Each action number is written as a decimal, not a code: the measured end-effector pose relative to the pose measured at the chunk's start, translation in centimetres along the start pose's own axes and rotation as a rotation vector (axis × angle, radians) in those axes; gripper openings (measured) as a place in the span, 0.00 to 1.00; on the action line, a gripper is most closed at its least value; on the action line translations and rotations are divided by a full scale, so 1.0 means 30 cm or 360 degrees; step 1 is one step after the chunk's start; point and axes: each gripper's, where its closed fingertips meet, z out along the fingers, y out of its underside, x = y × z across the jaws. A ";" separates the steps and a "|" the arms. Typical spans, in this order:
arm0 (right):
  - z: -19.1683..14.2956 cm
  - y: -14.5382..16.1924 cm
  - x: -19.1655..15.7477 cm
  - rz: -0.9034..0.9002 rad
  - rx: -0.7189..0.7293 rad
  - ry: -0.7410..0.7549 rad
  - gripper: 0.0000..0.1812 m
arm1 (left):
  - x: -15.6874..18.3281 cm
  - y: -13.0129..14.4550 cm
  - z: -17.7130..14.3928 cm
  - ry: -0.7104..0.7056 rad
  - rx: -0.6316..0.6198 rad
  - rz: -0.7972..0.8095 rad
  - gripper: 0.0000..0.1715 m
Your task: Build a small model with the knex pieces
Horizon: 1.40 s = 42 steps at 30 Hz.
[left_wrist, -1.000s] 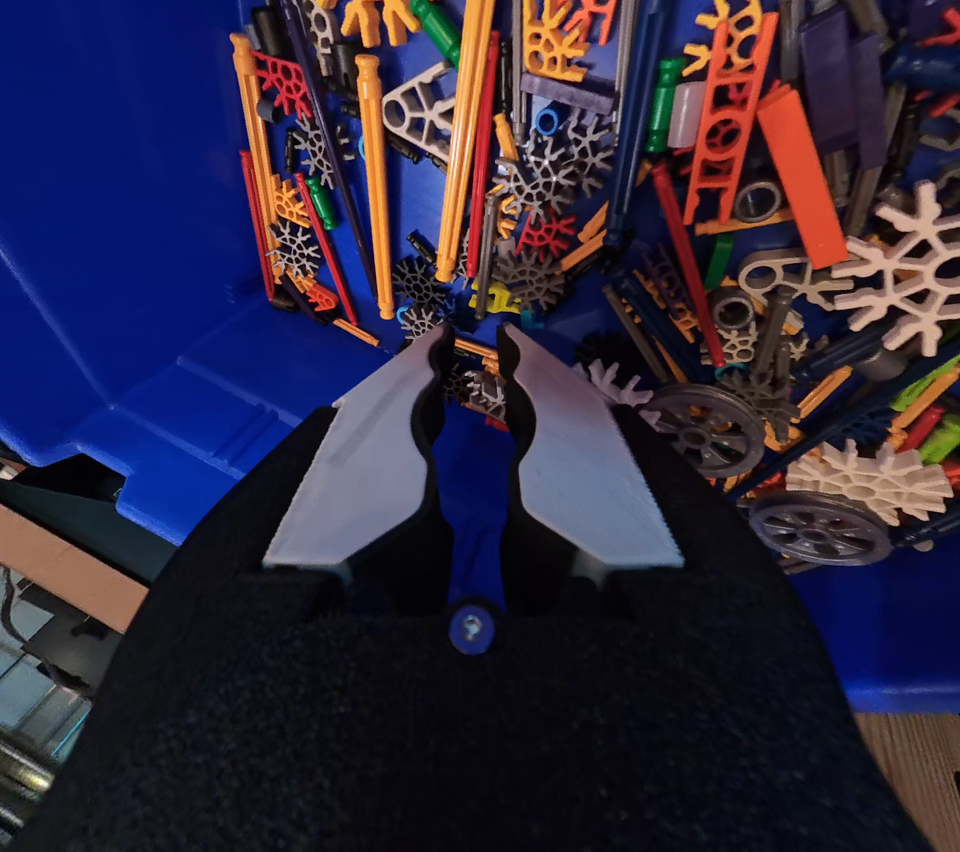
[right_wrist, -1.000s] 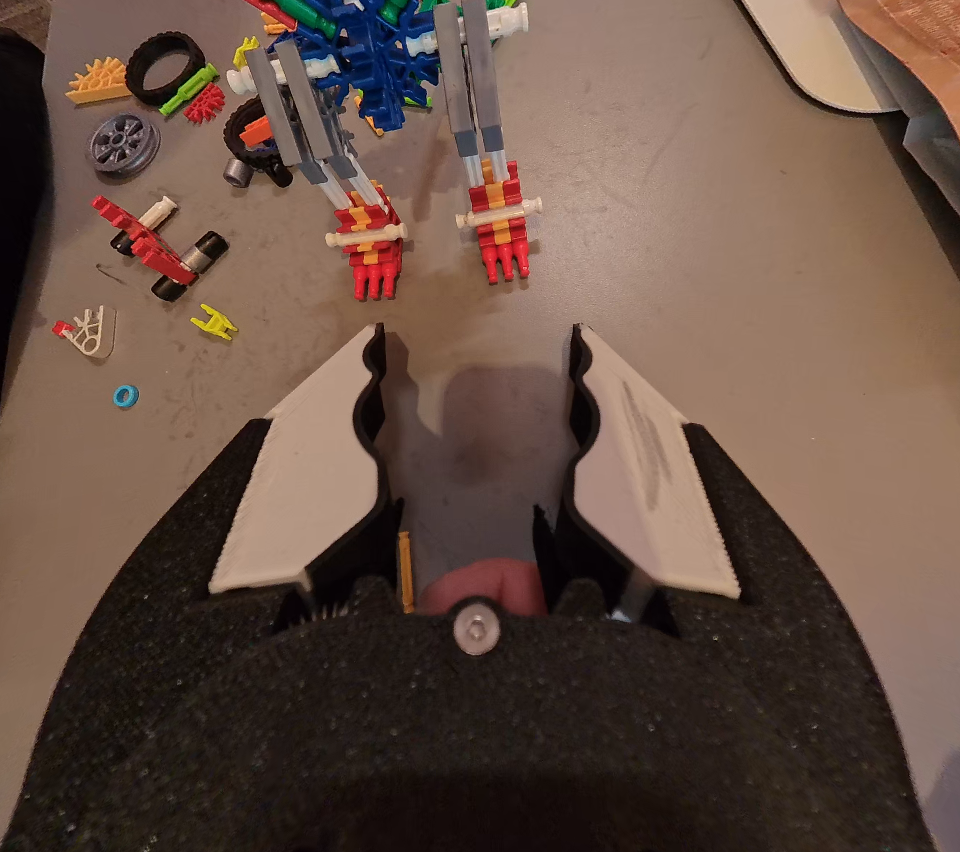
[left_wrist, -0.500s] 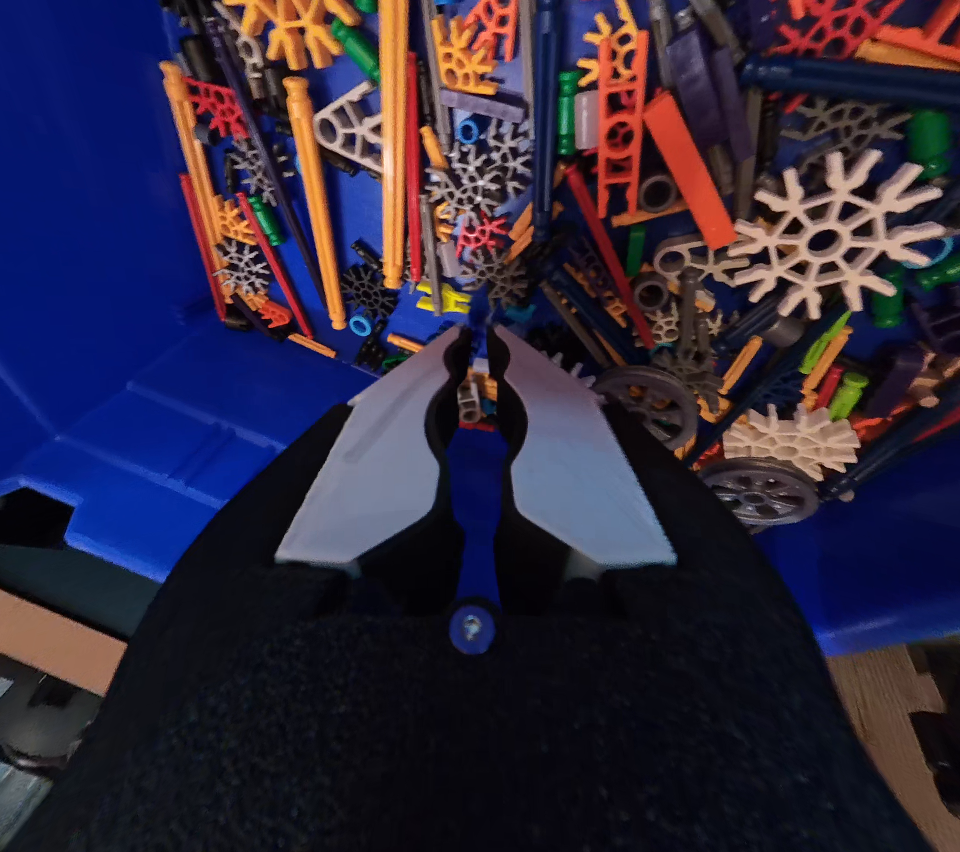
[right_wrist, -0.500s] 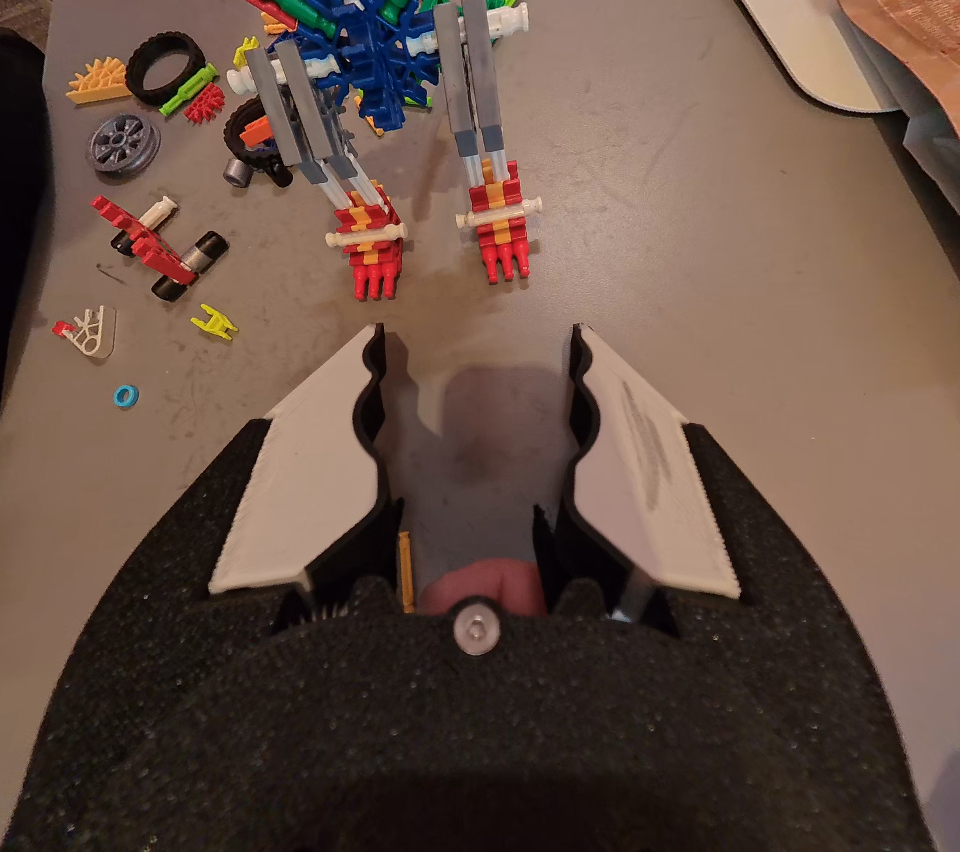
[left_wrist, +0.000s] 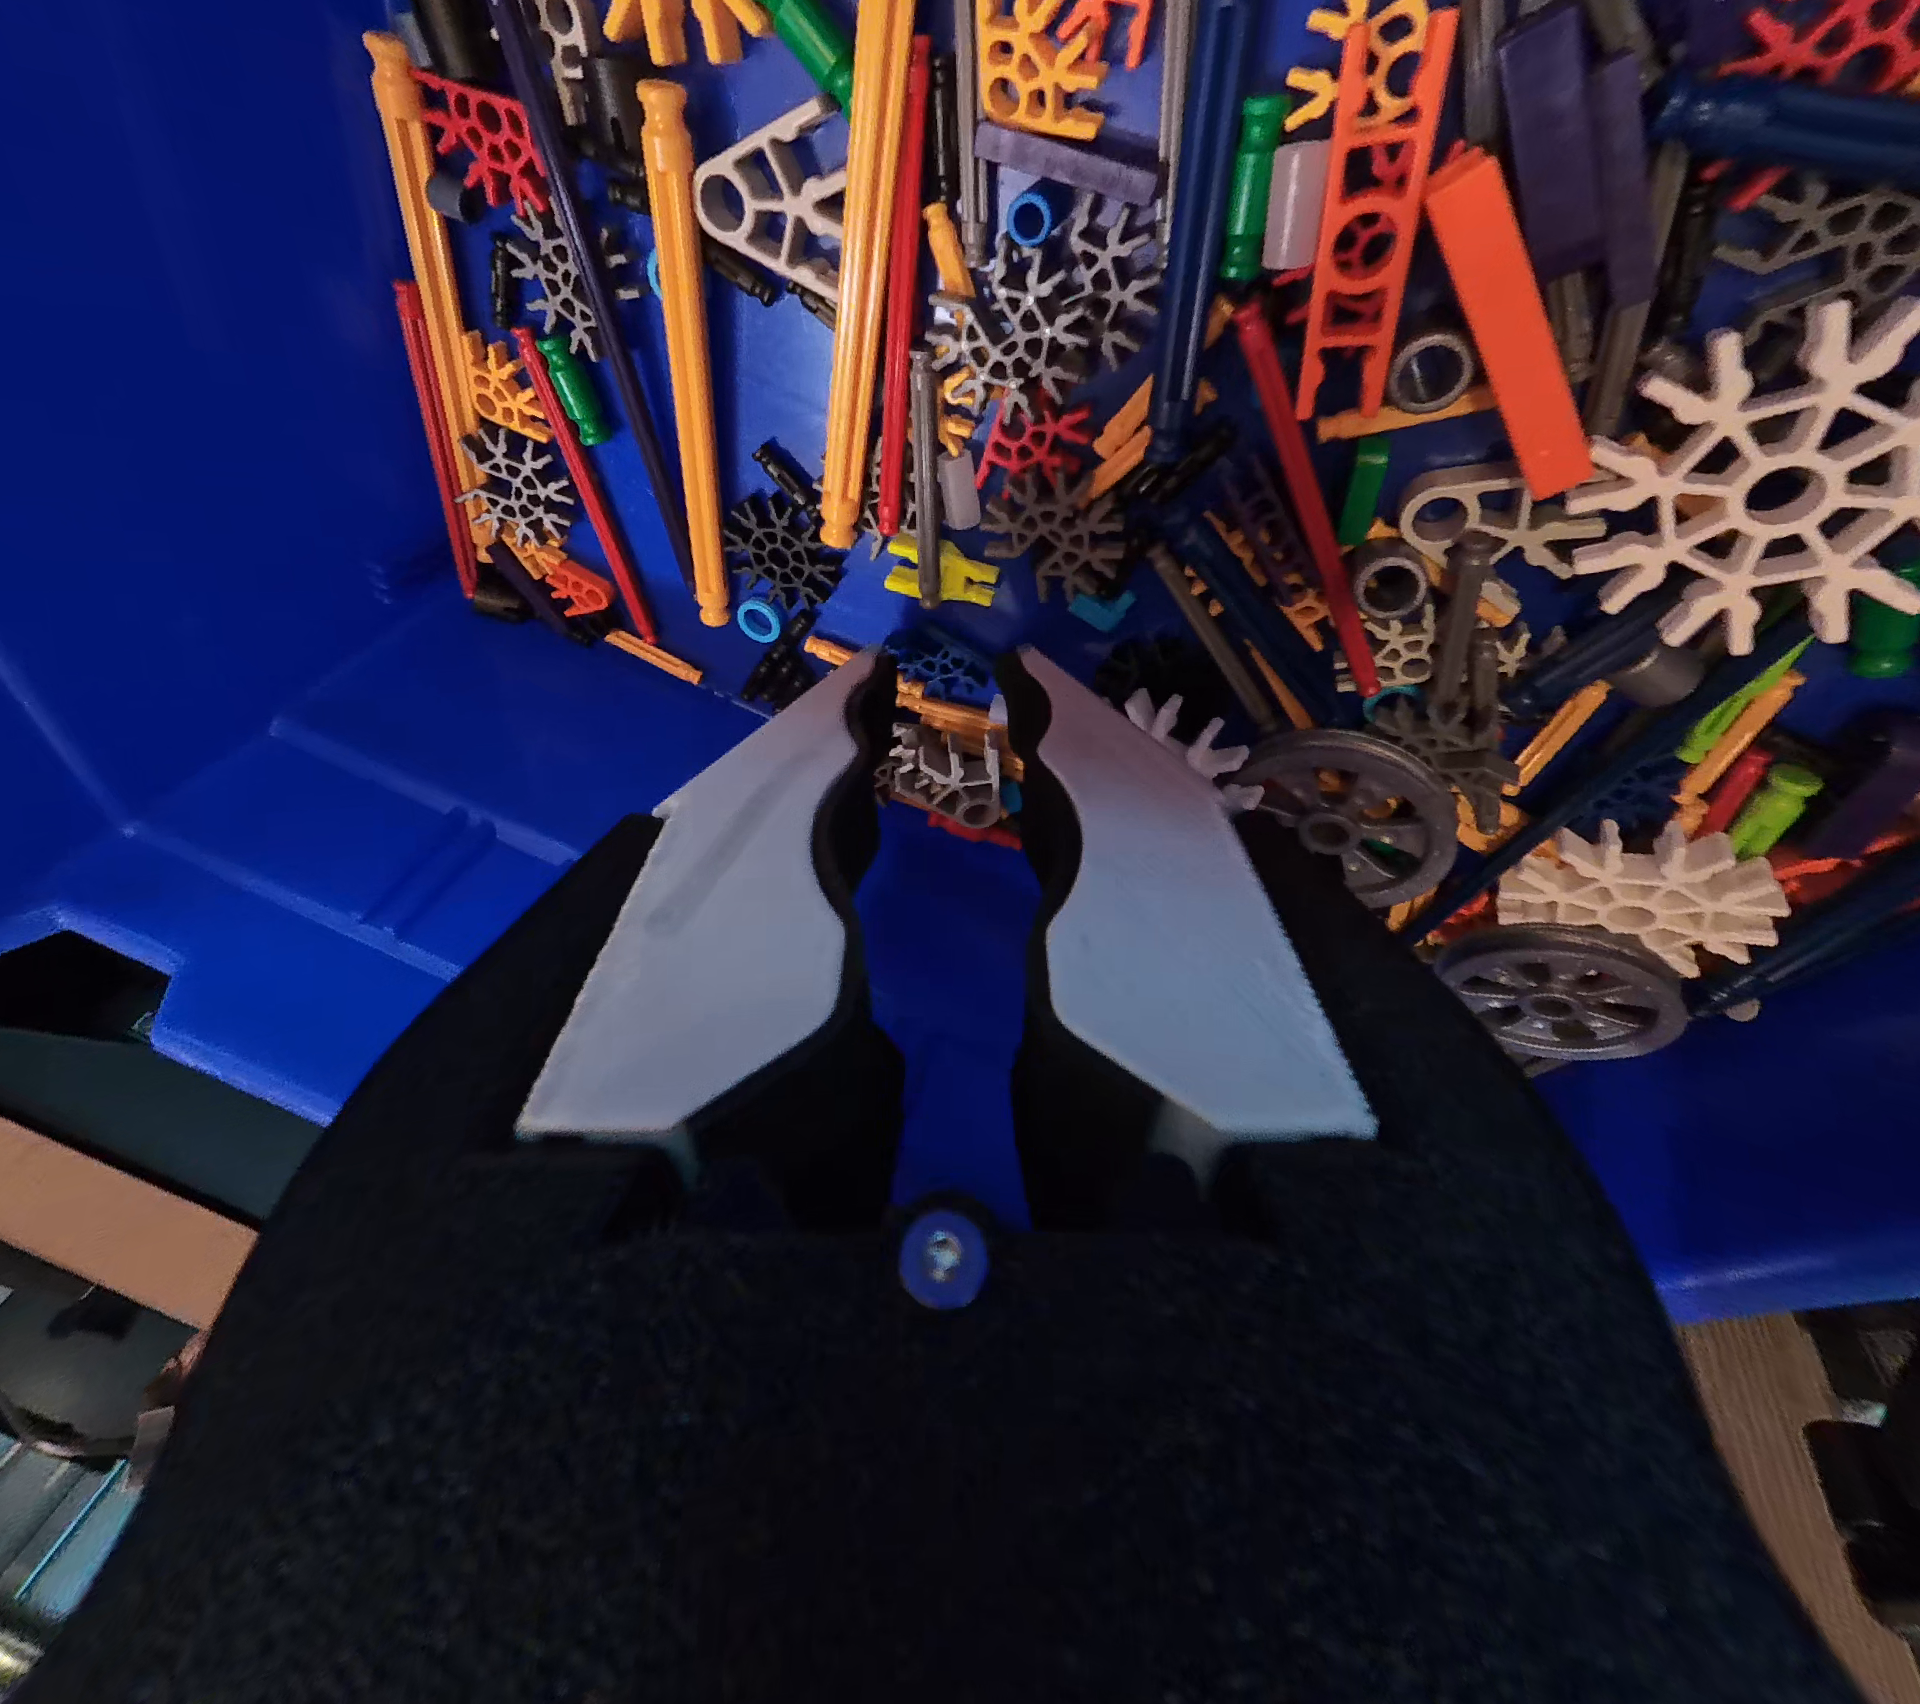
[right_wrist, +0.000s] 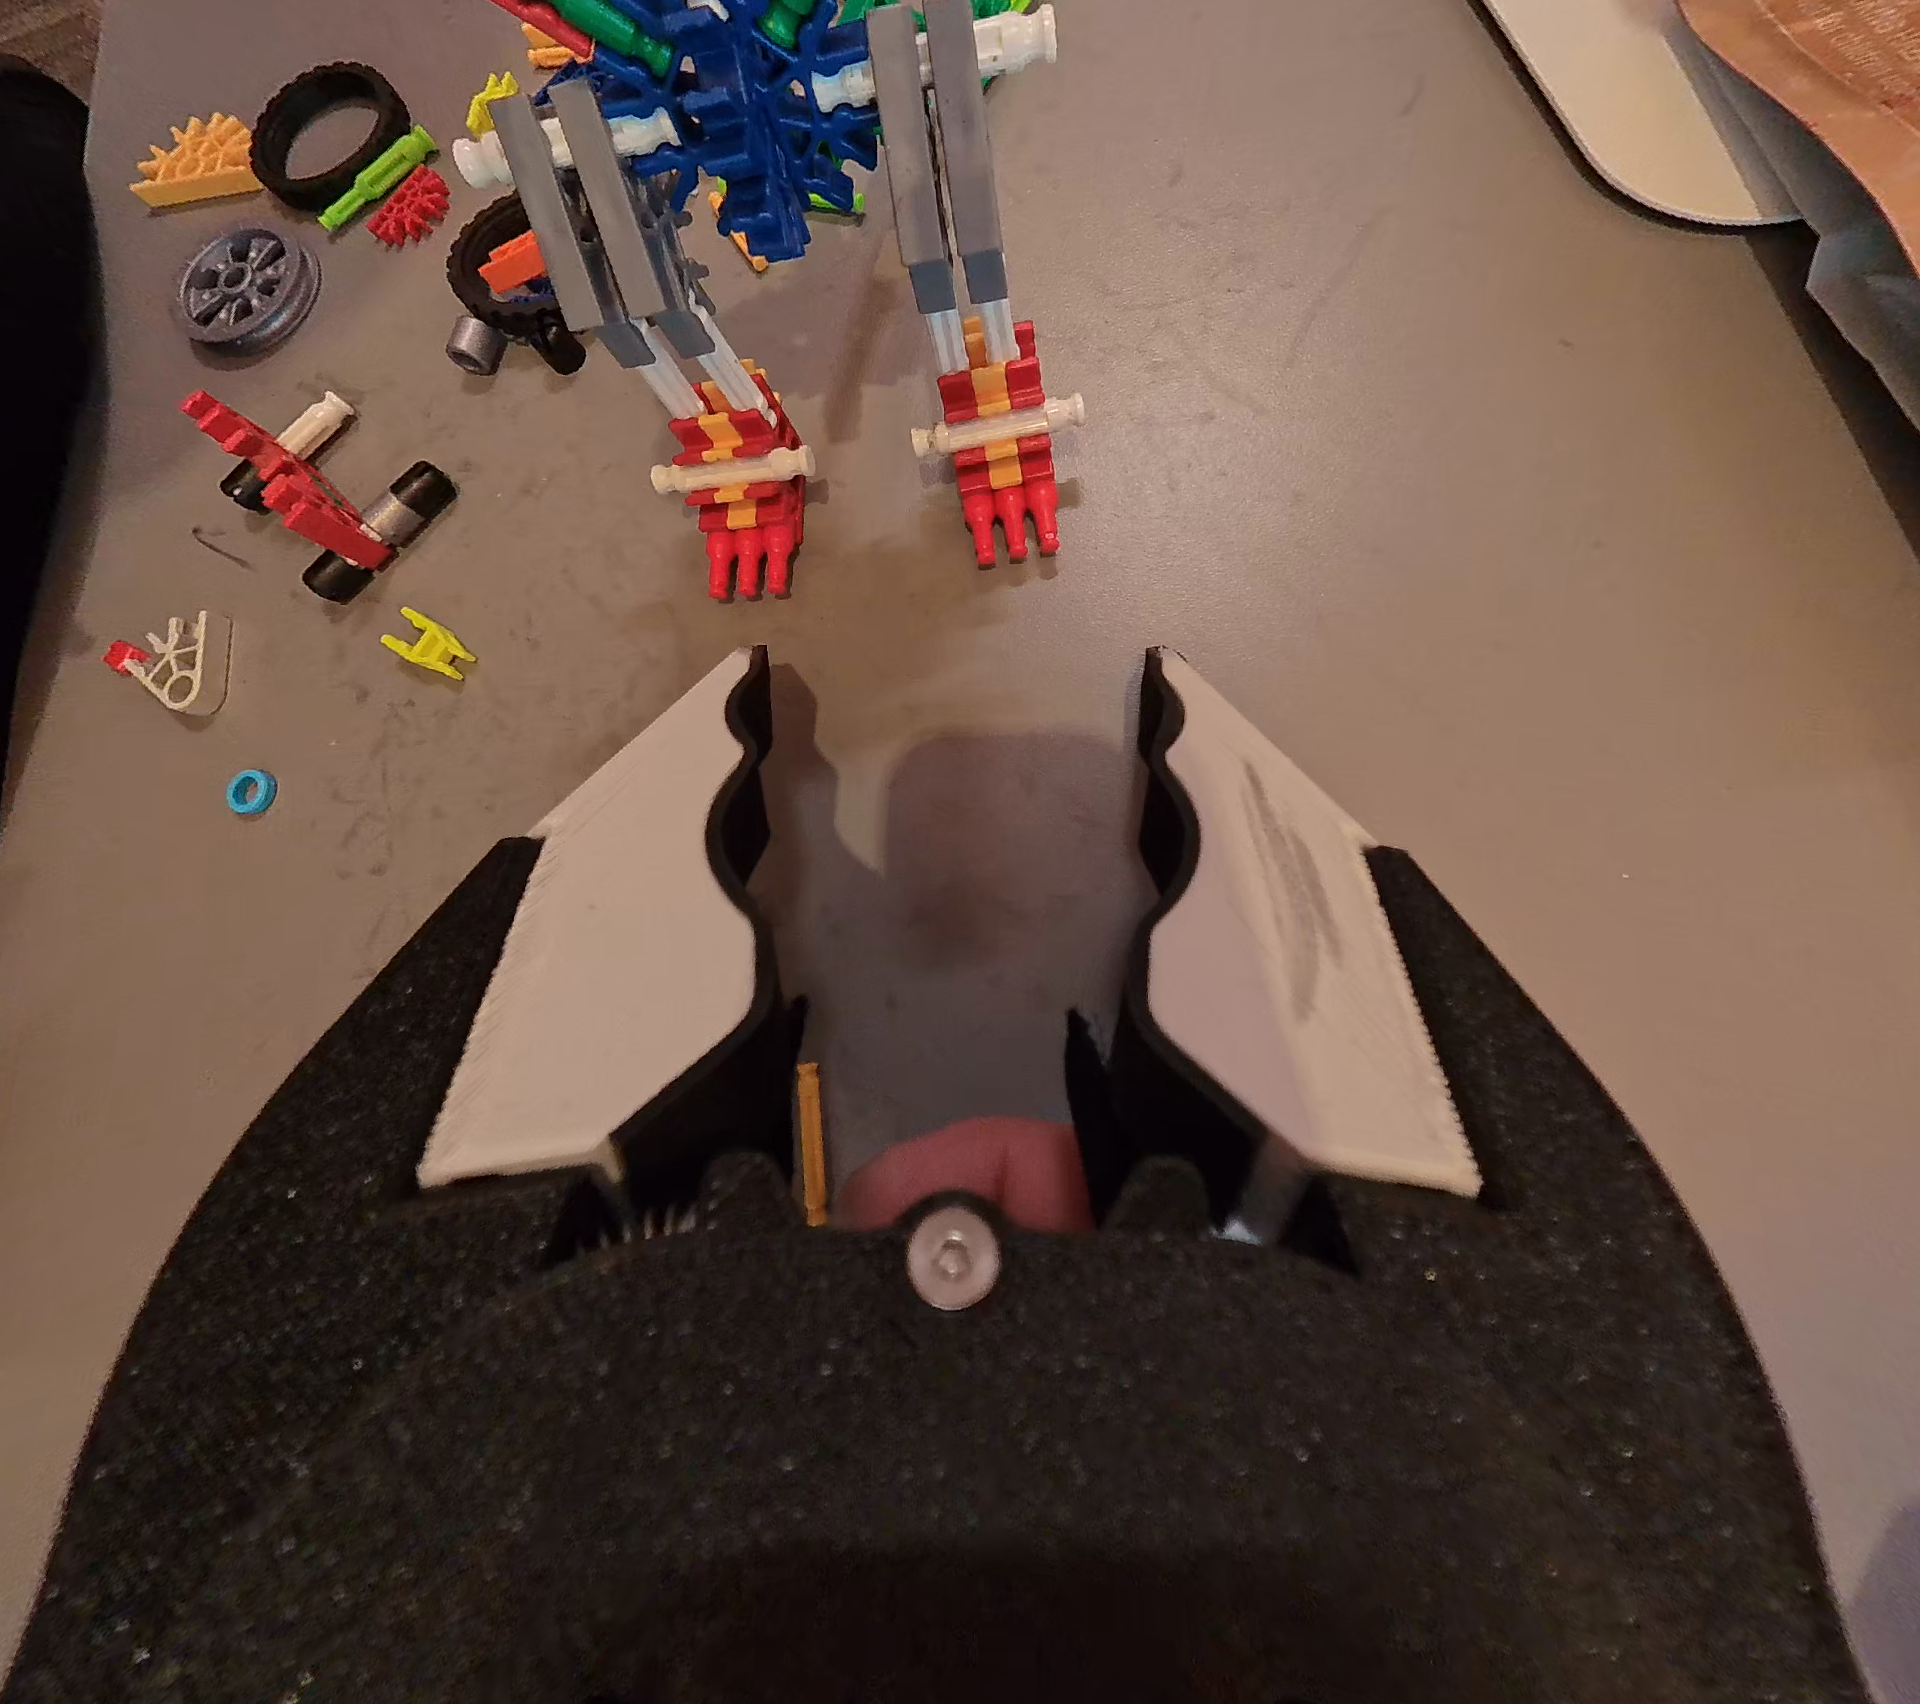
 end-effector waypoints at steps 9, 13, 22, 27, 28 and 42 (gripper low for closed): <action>0.000 0.000 0.000 0.0000 0.0000 -0.0001 0.39 | 0.002 0.001 0.006 0.0238 0.0002 -0.0101 0.13; 0.000 0.000 -0.001 -0.0001 0.0000 0.0000 0.39 | -0.014 0.001 0.008 0.0239 0.0000 -0.0077 0.17; 0.000 0.000 -0.001 0.0004 0.0001 -0.0003 0.39 | -0.004 0.000 0.008 0.0292 -0.0037 -0.0053 0.15; 0.000 0.000 0.000 0.0001 0.0000 -0.0001 0.39 | 0.019 -0.025 -0.006 0.0296 0.0028 0.0000 0.11; 0.000 0.000 0.000 0.0001 0.0000 -0.0002 0.39 | 0.030 -0.036 -0.012 0.0311 0.0074 0.0017 0.10; -0.001 0.001 0.000 0.0007 0.0002 -0.0006 0.39 | -0.004 -0.020 0.002 0.0259 0.0052 -0.0007 0.19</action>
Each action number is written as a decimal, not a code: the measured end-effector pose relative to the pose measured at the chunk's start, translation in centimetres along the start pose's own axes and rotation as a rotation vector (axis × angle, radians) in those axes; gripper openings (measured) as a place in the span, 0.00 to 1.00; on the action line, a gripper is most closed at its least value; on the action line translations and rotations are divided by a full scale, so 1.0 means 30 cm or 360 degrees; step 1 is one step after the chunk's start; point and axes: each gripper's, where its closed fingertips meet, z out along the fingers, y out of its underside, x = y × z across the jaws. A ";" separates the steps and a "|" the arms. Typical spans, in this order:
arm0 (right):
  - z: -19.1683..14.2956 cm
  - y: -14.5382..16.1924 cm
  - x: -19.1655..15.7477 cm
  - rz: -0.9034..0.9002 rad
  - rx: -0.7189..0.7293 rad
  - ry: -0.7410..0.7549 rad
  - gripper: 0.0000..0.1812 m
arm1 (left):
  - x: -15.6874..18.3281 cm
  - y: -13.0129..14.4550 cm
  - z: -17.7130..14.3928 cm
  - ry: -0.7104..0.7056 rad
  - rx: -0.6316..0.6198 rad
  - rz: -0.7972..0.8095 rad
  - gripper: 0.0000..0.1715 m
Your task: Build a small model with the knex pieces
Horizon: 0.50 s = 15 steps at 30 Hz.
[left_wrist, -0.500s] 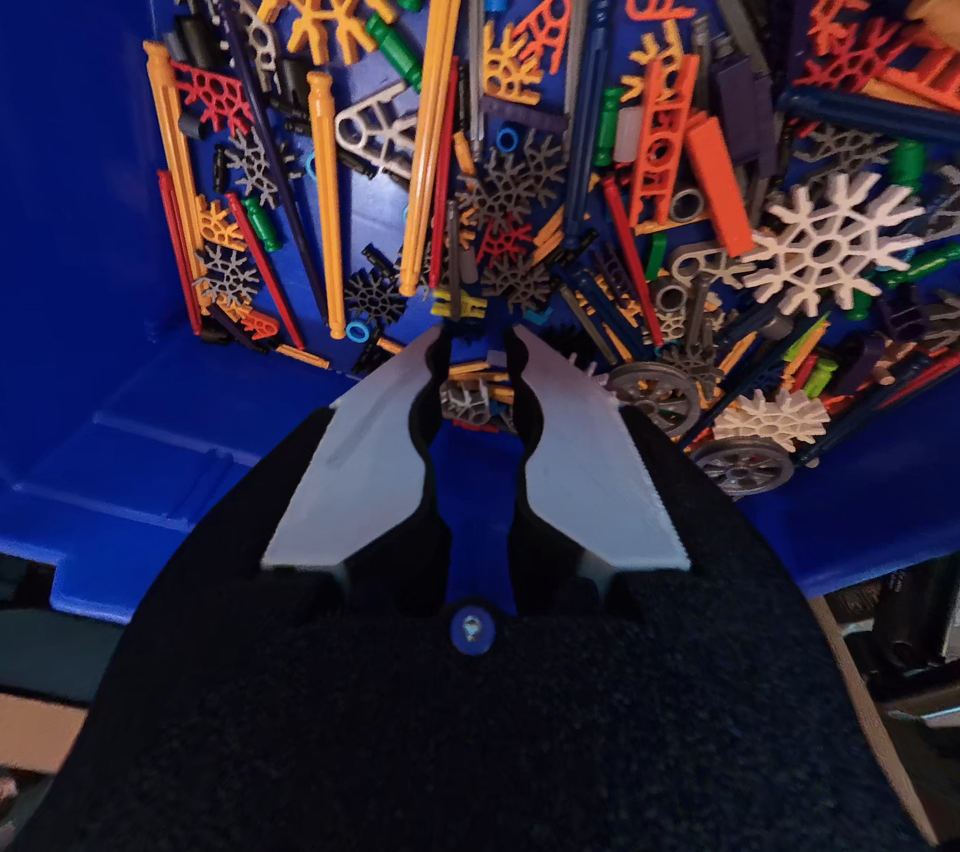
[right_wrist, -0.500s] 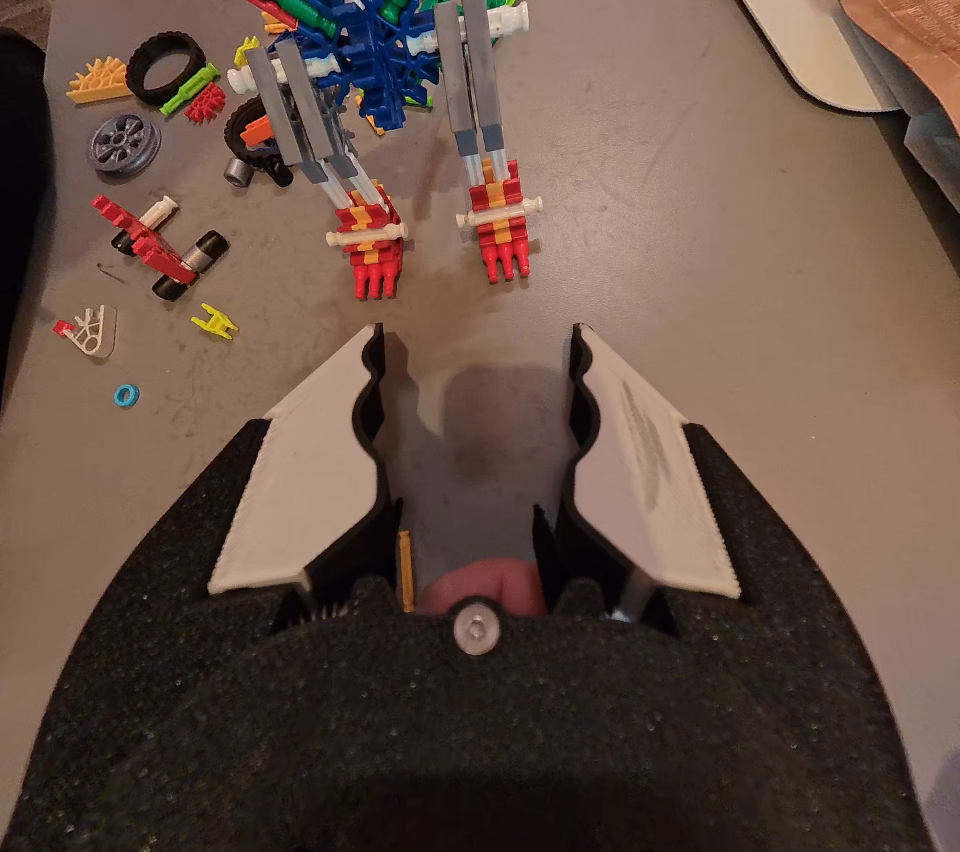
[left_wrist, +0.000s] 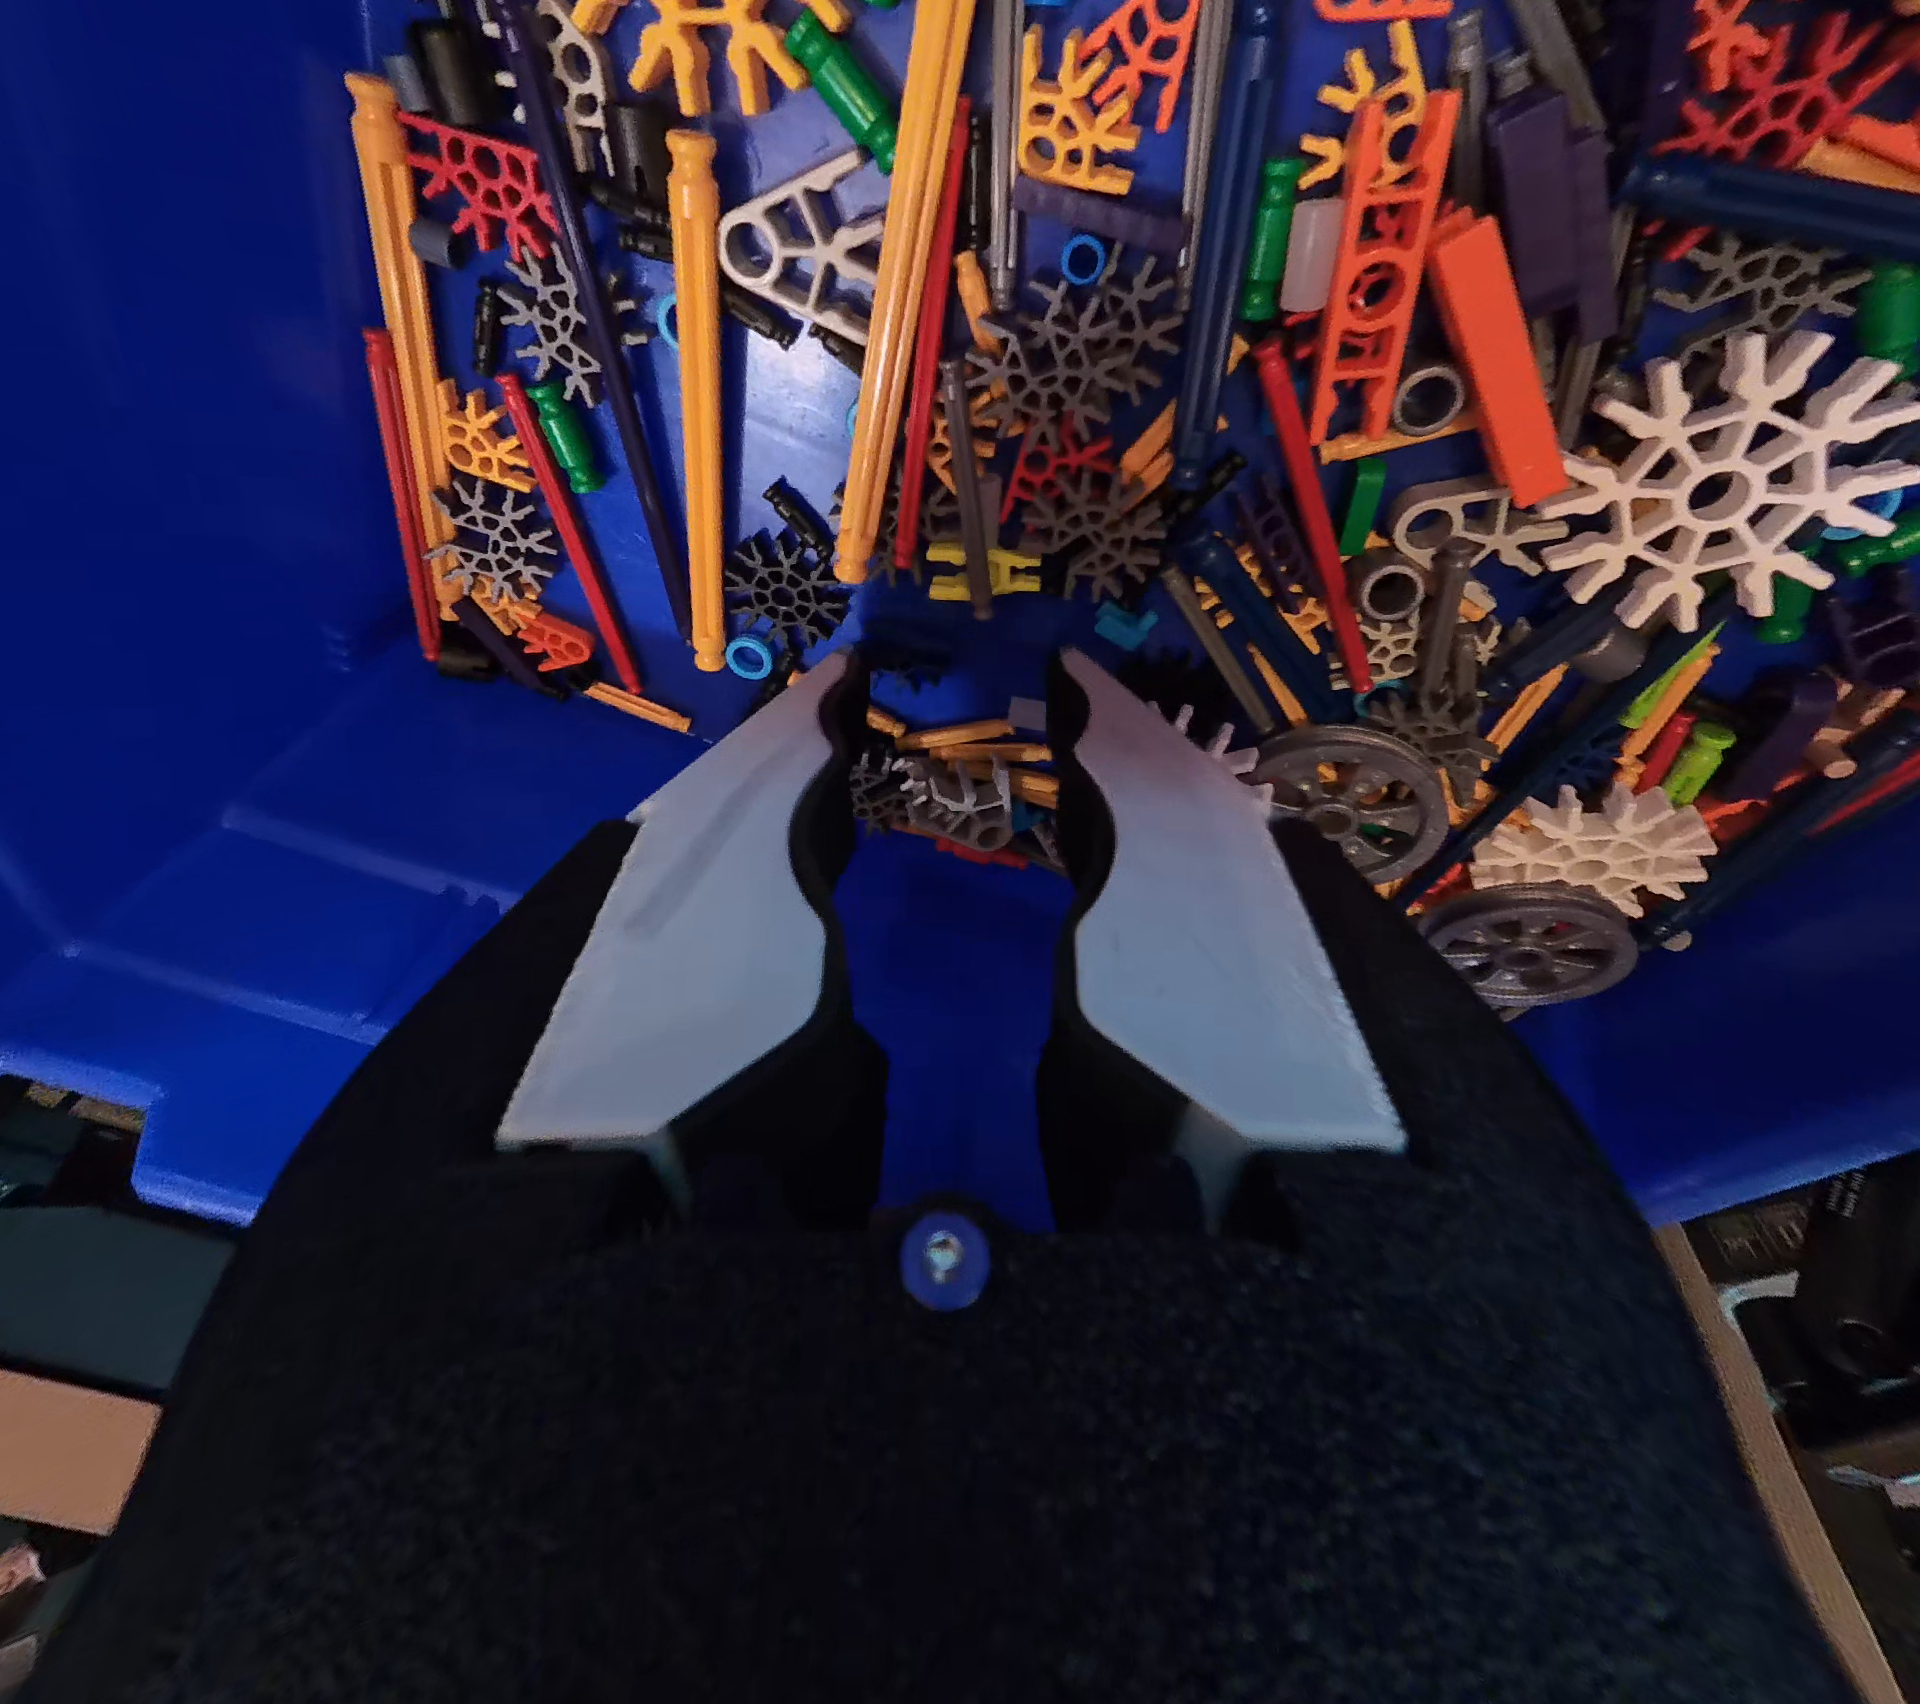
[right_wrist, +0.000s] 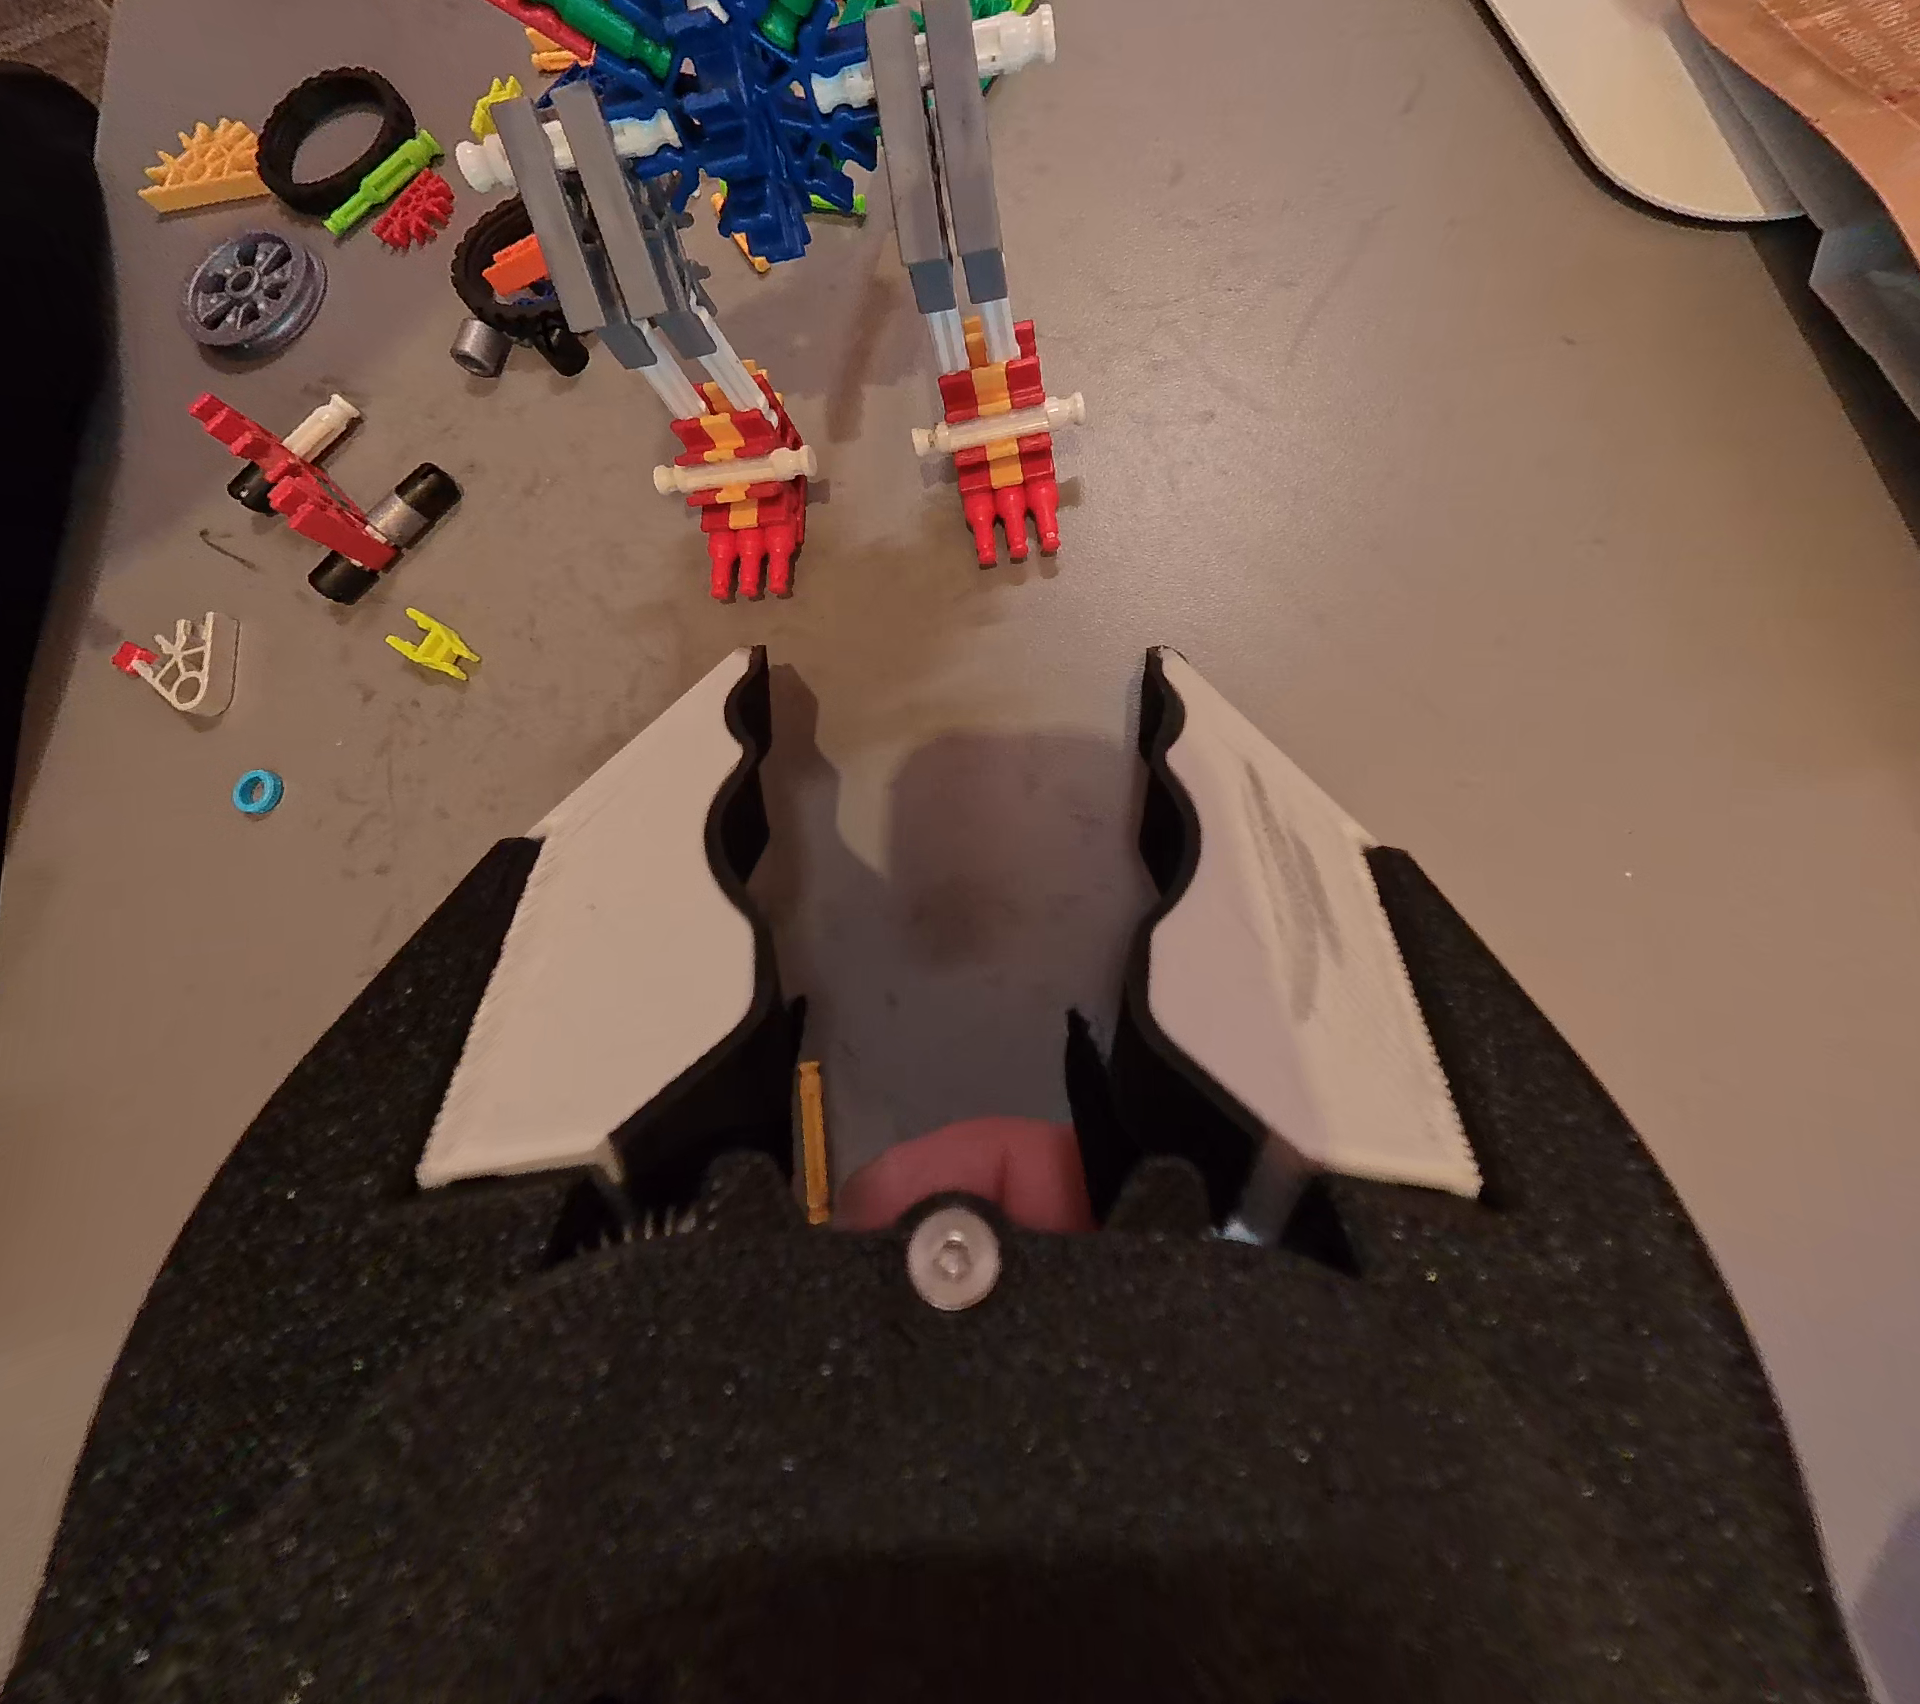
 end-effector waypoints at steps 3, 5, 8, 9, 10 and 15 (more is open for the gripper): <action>0.000 0.000 0.000 0.0002 0.0001 -0.0002 0.39 | -0.003 -0.003 -0.010 -0.0010 0.0027 0.0004 0.14; 0.000 0.000 0.000 0.0003 0.0001 -0.0002 0.39 | -0.004 -0.008 -0.018 0.0003 0.0055 -0.0009 0.12; 0.000 0.000 0.000 0.0005 0.0002 -0.0004 0.39 | -0.020 0.002 -0.011 -0.0015 0.0013 -0.0038 0.14; -0.001 0.000 0.000 0.0005 0.0002 -0.0004 0.39 | -0.019 0.009 -0.003 -0.0007 -0.0017 -0.0034 0.15; -0.001 0.000 0.000 0.0005 0.0002 -0.0004 0.39 | -0.016 0.012 0.004 0.0010 -0.0033 -0.0037 0.18; -0.001 0.000 0.000 0.0005 0.0002 -0.0005 0.39 | -0.021 0.015 0.009 0.0069 -0.0076 -0.0051 0.17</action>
